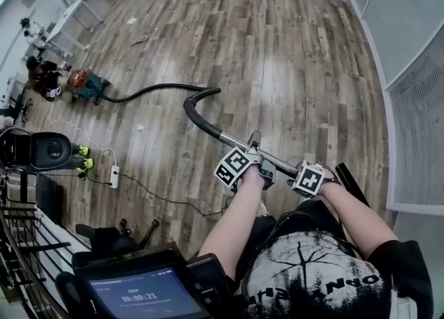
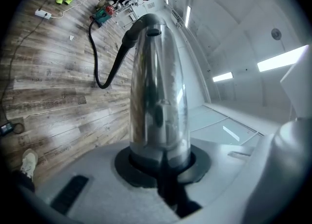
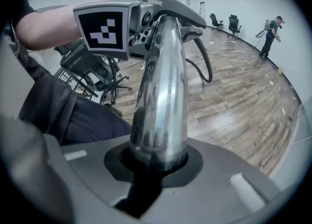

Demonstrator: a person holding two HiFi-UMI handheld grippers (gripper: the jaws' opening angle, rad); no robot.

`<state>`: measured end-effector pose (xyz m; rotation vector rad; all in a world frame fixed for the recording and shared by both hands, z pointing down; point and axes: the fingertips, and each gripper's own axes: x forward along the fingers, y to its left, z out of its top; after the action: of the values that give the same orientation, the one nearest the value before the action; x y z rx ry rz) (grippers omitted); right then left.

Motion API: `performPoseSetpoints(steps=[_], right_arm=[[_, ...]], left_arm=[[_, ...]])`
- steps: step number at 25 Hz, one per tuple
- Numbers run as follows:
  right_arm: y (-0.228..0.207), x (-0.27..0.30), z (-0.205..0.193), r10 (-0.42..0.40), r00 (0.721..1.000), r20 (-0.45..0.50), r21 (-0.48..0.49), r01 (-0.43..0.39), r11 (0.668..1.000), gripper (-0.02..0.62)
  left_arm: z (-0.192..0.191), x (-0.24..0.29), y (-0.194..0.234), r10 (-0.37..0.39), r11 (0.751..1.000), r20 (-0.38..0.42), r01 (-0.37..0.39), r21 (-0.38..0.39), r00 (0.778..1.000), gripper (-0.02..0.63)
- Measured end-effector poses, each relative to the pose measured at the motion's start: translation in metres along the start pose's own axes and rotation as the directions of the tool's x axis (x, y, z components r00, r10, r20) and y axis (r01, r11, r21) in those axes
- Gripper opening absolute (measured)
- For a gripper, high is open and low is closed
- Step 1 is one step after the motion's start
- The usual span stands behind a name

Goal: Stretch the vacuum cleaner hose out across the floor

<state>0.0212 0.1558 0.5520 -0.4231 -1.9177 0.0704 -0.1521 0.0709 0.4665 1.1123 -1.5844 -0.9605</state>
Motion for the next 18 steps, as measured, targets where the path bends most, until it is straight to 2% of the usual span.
performPoseSetpoints(steps=[3, 10, 15, 18], right_arm=[[0.004, -0.007, -0.023, 0.031, 0.999, 0.038, 0.001, -0.031, 1.000, 0.081], [0.006, -0.046, -0.101, 0.093, 0.994, 0.050, -0.049, -0.090, 0.995, 0.083], [0.004, -0.058, -0.174, 0.117, 0.992, 0.043, -0.077, -0.114, 0.991, 0.081], [0.007, -0.063, -0.194, 0.146, 0.988, 0.046, -0.073, -0.142, 0.987, 0.083]], left_arm=[[-0.028, 0.004, -0.006, 0.016, 1.000, 0.005, -0.016, 0.019, 1.000, 0.049], [-0.105, 0.005, -0.033, 0.063, 0.997, 0.060, -0.065, 0.028, 0.996, 0.049], [-0.176, 0.011, -0.033, 0.097, 0.995, 0.082, -0.099, 0.026, 0.992, 0.049], [-0.198, 0.014, -0.033, 0.118, 0.993, 0.079, -0.120, 0.014, 0.990, 0.049]])
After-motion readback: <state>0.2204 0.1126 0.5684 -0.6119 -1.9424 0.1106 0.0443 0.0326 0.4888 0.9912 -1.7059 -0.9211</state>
